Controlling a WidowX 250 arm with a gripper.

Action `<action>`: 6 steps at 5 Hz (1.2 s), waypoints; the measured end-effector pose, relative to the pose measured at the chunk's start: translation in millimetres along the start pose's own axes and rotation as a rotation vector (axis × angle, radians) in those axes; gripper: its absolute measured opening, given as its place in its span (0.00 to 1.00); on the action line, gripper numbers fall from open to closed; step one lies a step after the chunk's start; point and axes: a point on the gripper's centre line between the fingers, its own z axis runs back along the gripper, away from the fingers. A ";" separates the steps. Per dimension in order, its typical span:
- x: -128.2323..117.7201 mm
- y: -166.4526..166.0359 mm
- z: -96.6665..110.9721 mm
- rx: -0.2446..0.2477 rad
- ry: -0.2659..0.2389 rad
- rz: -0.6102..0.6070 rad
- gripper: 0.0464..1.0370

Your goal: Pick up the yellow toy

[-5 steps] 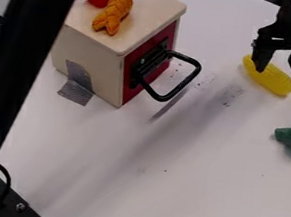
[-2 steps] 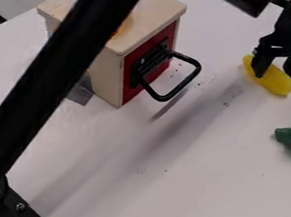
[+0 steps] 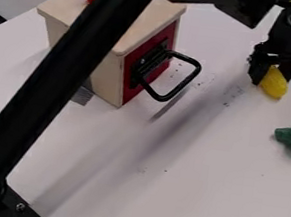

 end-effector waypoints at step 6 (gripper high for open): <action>-54.6 -64.3 40.7 -0.195 -0.060 -0.841 0.60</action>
